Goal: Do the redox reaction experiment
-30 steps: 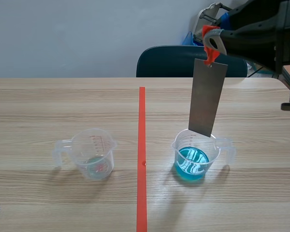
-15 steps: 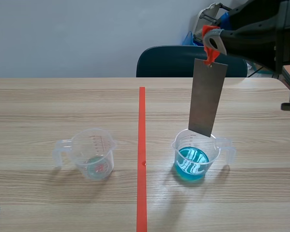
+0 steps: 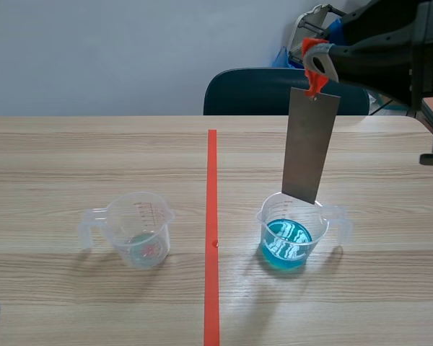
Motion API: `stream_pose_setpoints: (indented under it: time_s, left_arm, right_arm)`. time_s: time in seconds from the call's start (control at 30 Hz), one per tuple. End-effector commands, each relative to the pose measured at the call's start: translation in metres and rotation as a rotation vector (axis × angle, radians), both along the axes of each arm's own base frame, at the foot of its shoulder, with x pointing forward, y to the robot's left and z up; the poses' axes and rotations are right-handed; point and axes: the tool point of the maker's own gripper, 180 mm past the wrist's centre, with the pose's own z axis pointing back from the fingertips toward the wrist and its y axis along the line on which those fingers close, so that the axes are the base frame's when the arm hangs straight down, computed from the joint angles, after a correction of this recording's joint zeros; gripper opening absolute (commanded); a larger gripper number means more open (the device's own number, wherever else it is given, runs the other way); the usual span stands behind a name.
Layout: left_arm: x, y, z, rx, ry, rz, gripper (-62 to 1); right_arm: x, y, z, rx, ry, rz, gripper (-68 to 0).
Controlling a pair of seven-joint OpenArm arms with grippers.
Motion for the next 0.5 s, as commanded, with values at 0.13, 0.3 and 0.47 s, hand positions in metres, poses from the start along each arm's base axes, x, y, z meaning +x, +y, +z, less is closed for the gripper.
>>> stream_pose_setpoints:
  time_s: [0.13,0.3,0.47]
  left_arm:
    - [0.018,-0.008,0.012,-0.005,-0.060,-0.029,-18.0]
    - [0.034,-0.022,0.011,-0.009,-0.075,-0.084,-29.8]
    - [0.052,-0.051,0.019,-0.057,-0.129,-0.151,-58.6]
  right_arm:
    - [0.001,0.001,0.009,0.018,-0.025,0.005,-66.9]
    - [0.001,0.001,0.009,0.017,-0.025,0.005,-66.9]
    - [0.001,0.001,0.009,0.017,-0.025,0.005,-66.9]
